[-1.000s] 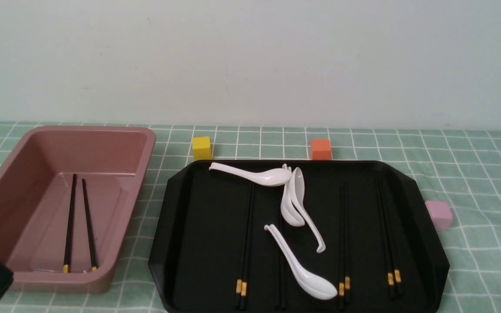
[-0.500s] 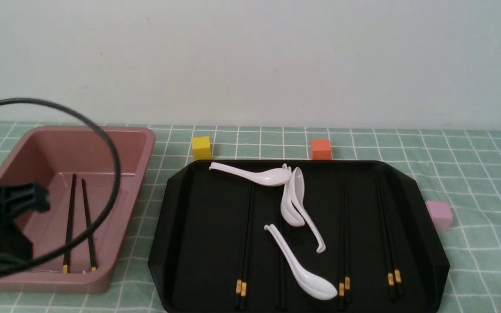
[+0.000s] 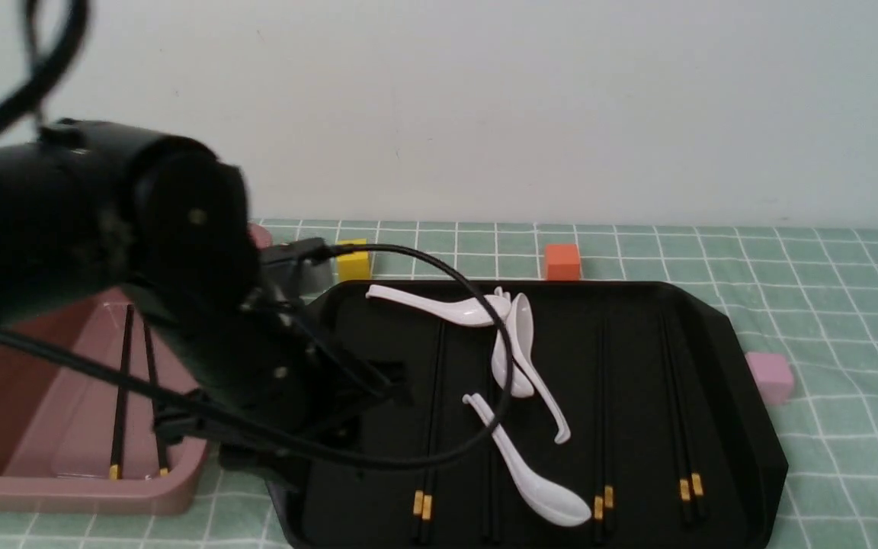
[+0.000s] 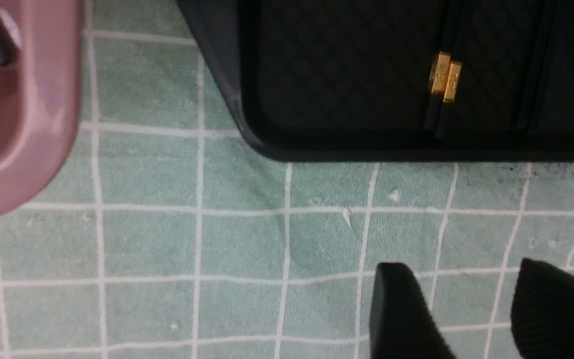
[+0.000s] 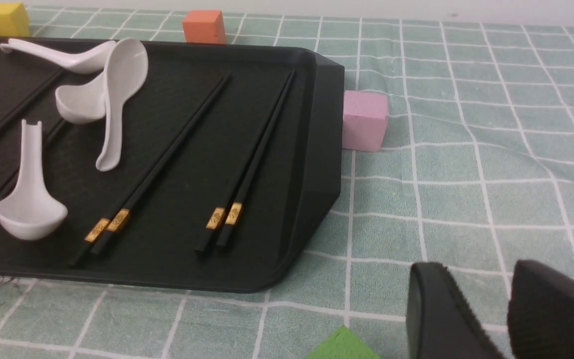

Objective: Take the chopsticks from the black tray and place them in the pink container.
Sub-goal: 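Reach over to the black tray and grasp a pair of chopsticks with the left gripper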

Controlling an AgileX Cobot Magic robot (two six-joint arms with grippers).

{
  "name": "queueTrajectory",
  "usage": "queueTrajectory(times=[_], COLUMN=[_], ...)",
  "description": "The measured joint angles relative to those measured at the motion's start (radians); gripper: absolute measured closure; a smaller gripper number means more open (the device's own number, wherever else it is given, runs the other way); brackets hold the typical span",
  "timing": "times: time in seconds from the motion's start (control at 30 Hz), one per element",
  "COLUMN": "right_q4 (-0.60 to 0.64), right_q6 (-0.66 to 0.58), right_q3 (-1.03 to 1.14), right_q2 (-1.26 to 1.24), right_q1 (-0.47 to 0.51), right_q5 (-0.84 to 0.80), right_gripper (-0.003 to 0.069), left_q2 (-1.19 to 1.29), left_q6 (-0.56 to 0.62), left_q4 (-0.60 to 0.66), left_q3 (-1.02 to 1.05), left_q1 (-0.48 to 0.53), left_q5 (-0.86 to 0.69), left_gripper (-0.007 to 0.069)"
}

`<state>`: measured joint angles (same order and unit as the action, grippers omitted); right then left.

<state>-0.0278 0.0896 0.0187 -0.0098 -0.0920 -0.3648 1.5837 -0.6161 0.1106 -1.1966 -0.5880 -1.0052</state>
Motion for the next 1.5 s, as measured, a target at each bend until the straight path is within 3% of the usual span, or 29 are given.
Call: queueTrajectory(times=[0.13, 0.4, 0.7, 0.97, 1.13, 1.23, 1.27, 1.37, 1.5], right_q4=[0.000, 0.000, 0.000, 0.000, 0.000, 0.000, 0.000, 0.000, 0.000], right_q6=[0.000, 0.000, 0.000, 0.000, 0.000, 0.000, 0.000, 0.000, 0.000], right_q3=[0.000, 0.000, 0.000, 0.000, 0.000, 0.000, 0.000, 0.000, 0.000], right_q2=[0.000, 0.000, 0.000, 0.000, 0.000, 0.000, 0.000, 0.000, 0.000], right_q1=[0.000, 0.000, 0.000, 0.000, 0.000, 0.000, 0.000, 0.000, 0.000], right_q5=[0.000, 0.000, 0.000, 0.000, 0.000, 0.000, 0.000, 0.000, 0.000], right_gripper=[0.0419, 0.0419, 0.0419, 0.0419, 0.0419, 0.0419, 0.0419, 0.0419, 0.0419], left_q2=[0.114, 0.347, 0.461, 0.514, 0.527, 0.532, 0.532, 0.532, 0.524], left_q6=[-0.023, -0.027, -0.027, -0.027, -0.027, -0.027, -0.027, -0.028, -0.032], left_q4=[-0.035, -0.064, -0.165, -0.181, -0.193, -0.190, -0.189, -0.201, -0.227], left_q3=[-0.096, -0.274, -0.298, -0.298, -0.311, -0.317, -0.318, -0.318, -0.319], left_q1=[-0.053, -0.088, -0.088, -0.088, -0.088, -0.092, -0.094, -0.095, -0.095], left_q5=[0.008, 0.011, 0.068, 0.117, 0.117, 0.115, 0.110, 0.088, 0.057], left_gripper=[0.0206, 0.0193, 0.0193, 0.0202, 0.0272, 0.0351, 0.0415, 0.0515, 0.0511])
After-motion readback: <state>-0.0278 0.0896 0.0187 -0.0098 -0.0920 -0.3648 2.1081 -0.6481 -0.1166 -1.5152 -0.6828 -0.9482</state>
